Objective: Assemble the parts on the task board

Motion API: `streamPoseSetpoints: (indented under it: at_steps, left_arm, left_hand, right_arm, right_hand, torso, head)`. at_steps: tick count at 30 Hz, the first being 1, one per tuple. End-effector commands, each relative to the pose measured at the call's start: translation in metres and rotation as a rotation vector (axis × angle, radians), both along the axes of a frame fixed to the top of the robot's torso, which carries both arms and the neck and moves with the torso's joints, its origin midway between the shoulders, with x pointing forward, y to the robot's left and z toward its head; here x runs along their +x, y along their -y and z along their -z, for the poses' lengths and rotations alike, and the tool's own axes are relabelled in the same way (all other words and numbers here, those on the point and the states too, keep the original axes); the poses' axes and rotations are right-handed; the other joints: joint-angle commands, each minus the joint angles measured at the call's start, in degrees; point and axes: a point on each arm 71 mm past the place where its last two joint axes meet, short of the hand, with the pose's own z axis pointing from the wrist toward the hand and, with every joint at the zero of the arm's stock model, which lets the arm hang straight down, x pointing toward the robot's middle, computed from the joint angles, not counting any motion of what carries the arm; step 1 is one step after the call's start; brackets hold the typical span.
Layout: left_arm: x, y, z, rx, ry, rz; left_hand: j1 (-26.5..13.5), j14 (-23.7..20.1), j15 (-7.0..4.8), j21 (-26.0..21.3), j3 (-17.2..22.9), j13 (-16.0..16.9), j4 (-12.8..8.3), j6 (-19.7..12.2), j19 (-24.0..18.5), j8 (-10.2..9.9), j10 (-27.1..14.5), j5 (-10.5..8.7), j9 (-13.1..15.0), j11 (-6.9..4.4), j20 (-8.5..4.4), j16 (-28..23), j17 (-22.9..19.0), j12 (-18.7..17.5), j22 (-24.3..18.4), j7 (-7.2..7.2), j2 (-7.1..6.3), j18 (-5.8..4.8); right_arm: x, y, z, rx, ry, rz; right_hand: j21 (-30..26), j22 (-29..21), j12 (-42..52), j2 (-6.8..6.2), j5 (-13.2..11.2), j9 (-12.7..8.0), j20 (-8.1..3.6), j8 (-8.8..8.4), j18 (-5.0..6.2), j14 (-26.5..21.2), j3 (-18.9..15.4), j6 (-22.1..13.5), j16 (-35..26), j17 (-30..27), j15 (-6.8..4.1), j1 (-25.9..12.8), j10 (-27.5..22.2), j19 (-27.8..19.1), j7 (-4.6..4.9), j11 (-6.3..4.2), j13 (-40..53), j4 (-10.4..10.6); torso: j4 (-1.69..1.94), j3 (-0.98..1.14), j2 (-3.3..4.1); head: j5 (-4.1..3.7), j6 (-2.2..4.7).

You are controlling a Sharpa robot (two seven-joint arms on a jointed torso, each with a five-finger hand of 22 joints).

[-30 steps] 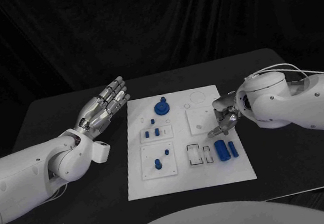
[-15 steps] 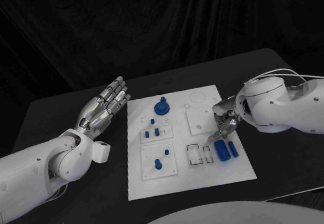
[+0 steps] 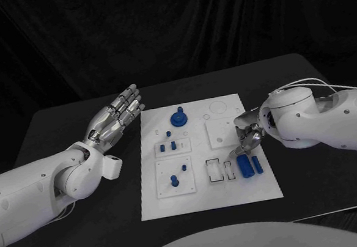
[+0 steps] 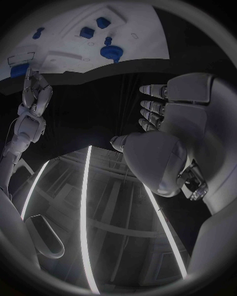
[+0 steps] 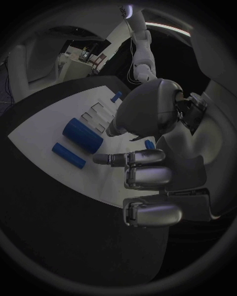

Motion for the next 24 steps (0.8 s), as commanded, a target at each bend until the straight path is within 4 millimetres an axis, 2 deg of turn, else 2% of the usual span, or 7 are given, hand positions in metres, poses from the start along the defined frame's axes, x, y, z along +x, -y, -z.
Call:
streamPoseSetpoints:
  at_steps: [1,10,18,24]
  left_arm:
    - [-0.0007,0.0018,-0.0016,-0.026,0.012,0.008]
    - [-0.0005,0.0022,-0.0013,-0.025,0.010,0.010]
    - [-0.0006,0.0029,-0.0011,-0.025,0.008,0.013]
    - [-0.0006,0.0032,-0.0009,-0.025,0.006,0.014]
  left_hand:
    - [0.59,-0.02,0.41,-0.03,0.33,0.10,0.09,0.34,0.09,0.37,0.10,0.32,0.06,0.36,0.31,-0.21,-0.05,0.30,0.05,-0.01,-0.13,0.70]
    - [0.69,-0.02,0.49,-0.02,0.35,0.10,0.08,0.36,0.10,0.37,0.10,0.38,0.06,0.45,0.38,-0.21,-0.05,0.33,0.06,0.03,-0.19,0.69]
    - [0.81,-0.02,0.57,-0.02,0.38,0.10,0.05,0.37,0.11,0.38,0.10,0.48,0.06,0.52,0.44,-0.21,-0.05,0.34,0.07,0.10,-0.25,0.67]
    - [0.85,-0.02,0.59,-0.01,0.39,0.10,0.04,0.35,0.11,0.37,0.10,0.51,0.06,0.54,0.46,-0.21,-0.05,0.33,0.08,0.12,-0.26,0.67]
  right_arm:
    - [-0.0010,0.0016,0.0022,-0.028,-0.012,0.006]
    - [-0.0013,0.0011,0.0028,-0.027,-0.012,0.006]
    - [-0.0016,-0.0010,0.0036,-0.010,-0.008,0.009]
    - [-0.0025,-0.0010,0.0064,-0.002,-0.020,0.016]
  right_hand:
    - [-0.38,14.76,0.14,0.05,0.29,0.21,-0.32,0.34,-0.18,5.13,0.14,-0.12,-0.36,10.93,-0.12,-0.73,6.06,5.54,-0.09,0.06,15.09,0.19]
    - [-0.62,14.66,0.14,0.37,0.71,0.65,-0.33,0.34,-0.11,5.07,0.21,-0.42,-0.48,10.63,-0.12,-1.09,6.06,5.41,-0.06,0.08,15.09,0.14]
    - [-0.91,14.54,0.14,0.44,2.39,1.67,-0.34,0.49,-0.02,4.98,0.50,-0.81,-0.67,10.16,-0.12,-0.56,6.06,5.26,-0.07,0.08,15.09,0.00]
    - [-1.28,14.40,0.14,0.46,4.81,3.01,-0.34,0.61,0.09,4.87,0.79,-1.39,-0.91,9.60,-0.13,0.39,6.06,5.06,-0.07,0.07,15.09,-0.11]
  torso:
    - [0.05,0.01,0.02]
    - [-0.01,0.00,-0.01]
    - [-0.01,0.00,0.02]
    - [-0.01,0.01,0.00]
  head:
    - [-0.12,-0.01]
    - [-0.07,-0.01]
    - [0.02,-0.01]
    - [0.13,-0.01]
